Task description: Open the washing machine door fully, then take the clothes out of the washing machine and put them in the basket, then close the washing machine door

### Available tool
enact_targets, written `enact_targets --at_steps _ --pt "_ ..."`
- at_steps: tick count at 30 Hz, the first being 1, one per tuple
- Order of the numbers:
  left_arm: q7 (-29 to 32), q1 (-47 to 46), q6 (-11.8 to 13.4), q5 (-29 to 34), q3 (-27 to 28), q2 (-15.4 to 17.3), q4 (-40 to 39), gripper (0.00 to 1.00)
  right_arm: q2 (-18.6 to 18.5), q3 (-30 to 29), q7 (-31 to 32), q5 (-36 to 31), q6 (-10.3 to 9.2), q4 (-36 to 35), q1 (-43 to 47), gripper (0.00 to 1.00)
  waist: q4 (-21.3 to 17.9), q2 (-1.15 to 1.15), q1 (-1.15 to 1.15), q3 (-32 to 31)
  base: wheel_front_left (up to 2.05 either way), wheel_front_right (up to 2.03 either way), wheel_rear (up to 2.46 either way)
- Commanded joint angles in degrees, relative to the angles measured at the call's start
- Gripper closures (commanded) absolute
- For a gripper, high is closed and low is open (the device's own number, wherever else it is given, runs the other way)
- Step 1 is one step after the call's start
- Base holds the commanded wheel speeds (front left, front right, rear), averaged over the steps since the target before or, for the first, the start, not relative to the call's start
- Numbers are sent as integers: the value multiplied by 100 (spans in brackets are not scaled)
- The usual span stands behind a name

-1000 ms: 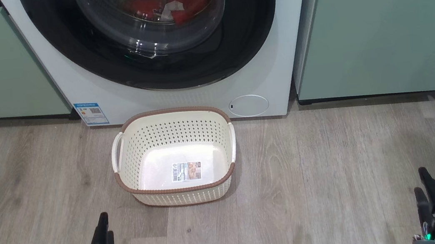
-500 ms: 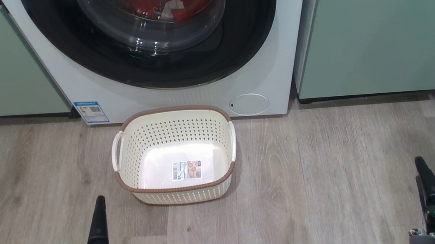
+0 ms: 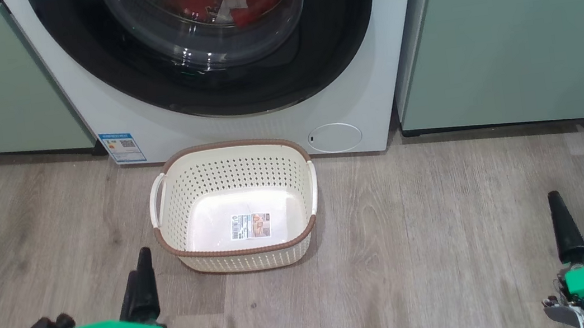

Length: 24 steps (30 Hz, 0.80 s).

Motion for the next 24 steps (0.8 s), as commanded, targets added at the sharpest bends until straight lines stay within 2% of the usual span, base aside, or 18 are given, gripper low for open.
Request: enact_targets --at_steps 1,16,24 --pt "-91 -332 34 247 40 57 -267 0 -50 83 -65 -217 -2 -256 -285 0 2 0 0 2 0 0 0" --pt "-327 -409 335 1690 -288 130 -486 0 -62 304 -301 -1562 -2 -469 -344 0 8 0 0 -1 0 0 0" --pt "-462 -459 652 2325 -507 265 -523 0 -68 320 -436 -2325 -2 -570 -357 0 19 0 0 -20 0 0 0"
